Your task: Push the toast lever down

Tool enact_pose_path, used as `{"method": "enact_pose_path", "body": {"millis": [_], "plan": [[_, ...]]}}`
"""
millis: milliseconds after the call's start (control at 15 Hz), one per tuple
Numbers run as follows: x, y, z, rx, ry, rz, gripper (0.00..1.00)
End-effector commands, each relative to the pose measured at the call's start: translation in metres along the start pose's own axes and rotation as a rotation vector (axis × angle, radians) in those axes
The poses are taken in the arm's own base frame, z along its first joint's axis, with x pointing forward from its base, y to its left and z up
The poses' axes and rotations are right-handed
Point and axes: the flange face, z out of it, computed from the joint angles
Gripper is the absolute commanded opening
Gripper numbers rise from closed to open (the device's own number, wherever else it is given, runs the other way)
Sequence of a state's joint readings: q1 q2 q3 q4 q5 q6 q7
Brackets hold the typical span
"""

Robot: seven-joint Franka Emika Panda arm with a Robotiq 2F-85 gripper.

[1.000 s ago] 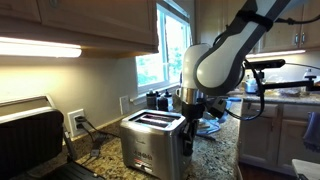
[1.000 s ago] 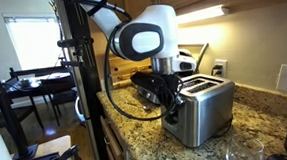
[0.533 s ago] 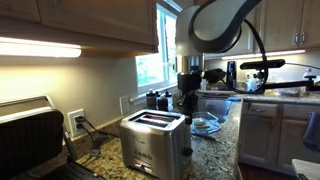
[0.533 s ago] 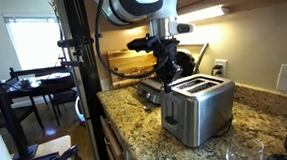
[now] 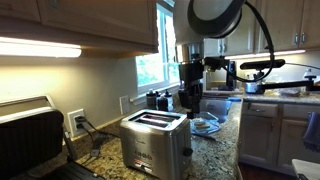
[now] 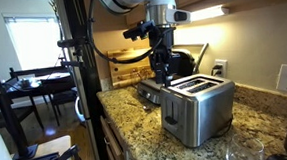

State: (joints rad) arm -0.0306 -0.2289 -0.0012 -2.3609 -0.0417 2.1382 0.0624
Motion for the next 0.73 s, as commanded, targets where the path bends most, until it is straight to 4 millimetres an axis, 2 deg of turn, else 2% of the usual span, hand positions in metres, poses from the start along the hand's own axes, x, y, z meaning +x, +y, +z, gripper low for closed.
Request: {"method": "enact_pose_path", "body": {"millis": [0, 133, 200, 333, 400, 667], "plan": [[-0.01, 0.003, -0.01, -0.032, -0.016, 0.025, 0.83], [-0.011, 0.003, -0.009, -0.034, -0.018, 0.022, 0.96], [-0.011, 0.003, -0.009, -0.035, -0.019, 0.023, 0.99], [-0.013, 0.004, -0.009, -0.035, -0.02, 0.022, 1.0], [-0.001, 0.001, 0.0, -0.01, -0.011, -0.002, 1.0], [0.0, 0.0, 0.002, -0.01, -0.016, -0.003, 1.0]]}}
